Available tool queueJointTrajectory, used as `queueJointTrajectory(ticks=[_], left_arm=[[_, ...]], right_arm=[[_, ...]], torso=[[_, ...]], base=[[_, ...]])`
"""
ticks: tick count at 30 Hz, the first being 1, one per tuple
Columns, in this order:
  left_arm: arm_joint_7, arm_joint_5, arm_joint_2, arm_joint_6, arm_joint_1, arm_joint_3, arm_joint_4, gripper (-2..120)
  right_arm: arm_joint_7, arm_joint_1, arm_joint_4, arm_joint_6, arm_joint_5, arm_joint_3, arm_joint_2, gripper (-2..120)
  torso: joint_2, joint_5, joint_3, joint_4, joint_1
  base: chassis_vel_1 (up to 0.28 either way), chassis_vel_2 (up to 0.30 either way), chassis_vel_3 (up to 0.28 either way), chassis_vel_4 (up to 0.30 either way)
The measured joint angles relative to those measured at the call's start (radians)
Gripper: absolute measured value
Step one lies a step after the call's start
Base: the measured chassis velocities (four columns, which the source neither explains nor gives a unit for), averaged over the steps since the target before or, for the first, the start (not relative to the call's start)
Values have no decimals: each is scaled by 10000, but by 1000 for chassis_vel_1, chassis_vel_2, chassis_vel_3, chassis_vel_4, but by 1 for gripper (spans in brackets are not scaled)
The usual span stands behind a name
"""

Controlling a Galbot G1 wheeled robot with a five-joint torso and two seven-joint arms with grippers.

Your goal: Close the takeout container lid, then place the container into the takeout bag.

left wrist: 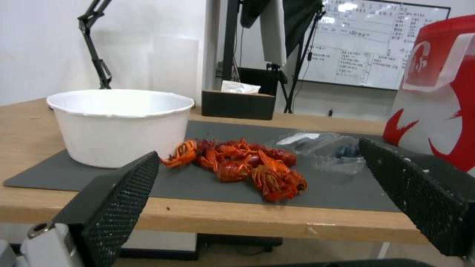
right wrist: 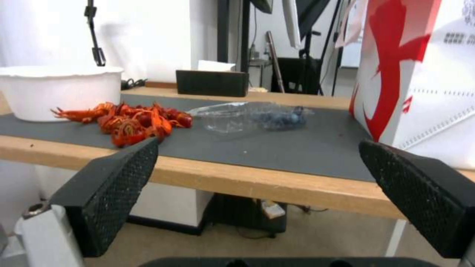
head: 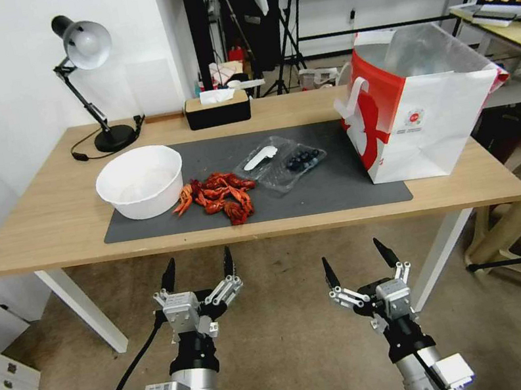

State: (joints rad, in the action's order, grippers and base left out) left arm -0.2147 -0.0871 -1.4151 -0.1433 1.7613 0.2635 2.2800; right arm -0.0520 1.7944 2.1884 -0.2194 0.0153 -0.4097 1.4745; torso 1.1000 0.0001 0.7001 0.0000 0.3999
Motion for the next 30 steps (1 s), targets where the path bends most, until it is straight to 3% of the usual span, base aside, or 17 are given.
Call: queueJointTrajectory(ticks=[13, 15, 24, 30], left_arm=[[240, -458, 573, 132, -535, -175, -535, 100], [263, -488, 636, 124, -534, -116, -567, 100], [330, -510, 668, 146, -579, 37, -590, 100], [334, -478, 617, 146, -575, 67, -769, 100]], right_arm=[[925, -973, 238, 1341, -2000, -331, -645, 100], [1168, -1992, 111, 1962, -2463, -260, -1050, 100], [2104, -4174, -715, 3326, -3492, 389, -2166, 100], [3758, -6130, -1351, 5015, -4610, 1260, -2725, 100]], torso=[[0, -3, 0, -5, 0], [0, -2, -2, 4, 1], [-1, 0, -1, 1, 1], [-1, 1, -1, 0, 2]], base=[[0, 0, 0, 0], [0, 0, 0, 0], [0, 0, 0, 0], [0, 0, 0, 0]])
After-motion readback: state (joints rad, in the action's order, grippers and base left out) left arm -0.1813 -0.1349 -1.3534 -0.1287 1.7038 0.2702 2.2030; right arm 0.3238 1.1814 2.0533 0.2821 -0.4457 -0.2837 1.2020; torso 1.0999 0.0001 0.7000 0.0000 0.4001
